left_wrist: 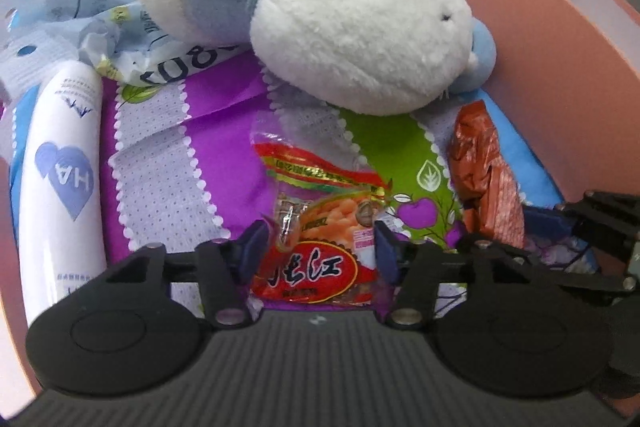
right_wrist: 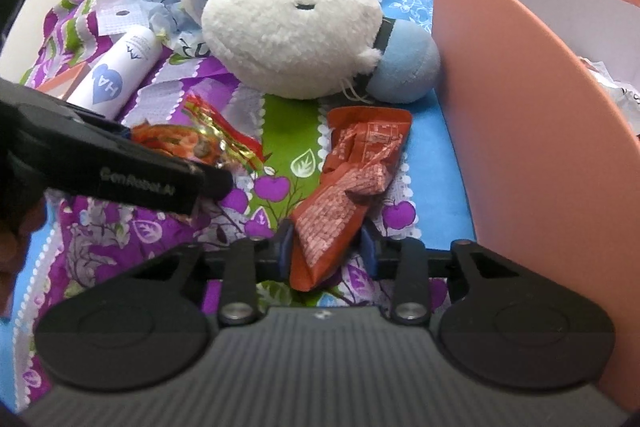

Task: Organize snacks
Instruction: 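Grasp the red spicy snack bag with the left gripper while the right grasps the orange-red packet, then lift both held snacks and carry them over the pink shoebox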

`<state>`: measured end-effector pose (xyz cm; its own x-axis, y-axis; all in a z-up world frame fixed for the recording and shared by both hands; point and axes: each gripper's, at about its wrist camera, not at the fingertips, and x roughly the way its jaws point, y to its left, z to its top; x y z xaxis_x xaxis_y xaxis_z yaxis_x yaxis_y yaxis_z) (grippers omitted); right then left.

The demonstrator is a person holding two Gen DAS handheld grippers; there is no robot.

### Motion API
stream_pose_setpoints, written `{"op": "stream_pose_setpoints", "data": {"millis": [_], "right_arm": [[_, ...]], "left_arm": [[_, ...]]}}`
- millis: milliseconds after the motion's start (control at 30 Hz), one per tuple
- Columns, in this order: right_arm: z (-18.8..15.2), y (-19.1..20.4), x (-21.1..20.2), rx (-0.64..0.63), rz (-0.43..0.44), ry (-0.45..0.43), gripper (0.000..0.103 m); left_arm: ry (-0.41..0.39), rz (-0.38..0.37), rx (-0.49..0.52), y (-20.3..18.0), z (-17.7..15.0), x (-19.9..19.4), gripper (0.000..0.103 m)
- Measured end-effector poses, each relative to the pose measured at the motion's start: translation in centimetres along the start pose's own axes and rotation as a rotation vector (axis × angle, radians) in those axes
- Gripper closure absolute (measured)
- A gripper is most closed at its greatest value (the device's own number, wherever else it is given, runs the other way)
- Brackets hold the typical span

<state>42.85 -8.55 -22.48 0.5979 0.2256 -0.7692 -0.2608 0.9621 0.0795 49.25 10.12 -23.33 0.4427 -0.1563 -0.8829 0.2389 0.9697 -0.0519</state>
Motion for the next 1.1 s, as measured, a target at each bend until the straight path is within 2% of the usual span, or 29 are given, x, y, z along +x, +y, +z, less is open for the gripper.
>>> {"op": "stream_pose_setpoints", "data": {"millis": [267,467,600,833,1100], "right_arm": [[-1.1,0.0,-2.0,-0.024,0.022,-0.017,0.066],[-2.4,0.5,-4.7,-0.056,0.050,-0.054,0.067],[-3.9,0.7,-6.6,-0.064,0.080,-0.048,0.067],[-6.5,1.5,-10.7,-0.098,0.109,-0.043,0.067],[-8.0,1.3,-15.6,-0.094,0.114,-0.076,0.067]], "left_arm": [[-0.042,0.009,-0.107,-0.5,-1.9,-2.6,0.045],[-0.077,0.032,-0.204,-1.3,-4.7,-5.8,0.045],[-0.106,0.045,-0.275,-2.0,-6.9,-8.4,0.045],[-0.138,0.074,-0.319,-4.2,-10.1,-12.9,0.045],[-0.179,0.065,-0.363,-6.7,-13.2,-16.7,0.045]]}}
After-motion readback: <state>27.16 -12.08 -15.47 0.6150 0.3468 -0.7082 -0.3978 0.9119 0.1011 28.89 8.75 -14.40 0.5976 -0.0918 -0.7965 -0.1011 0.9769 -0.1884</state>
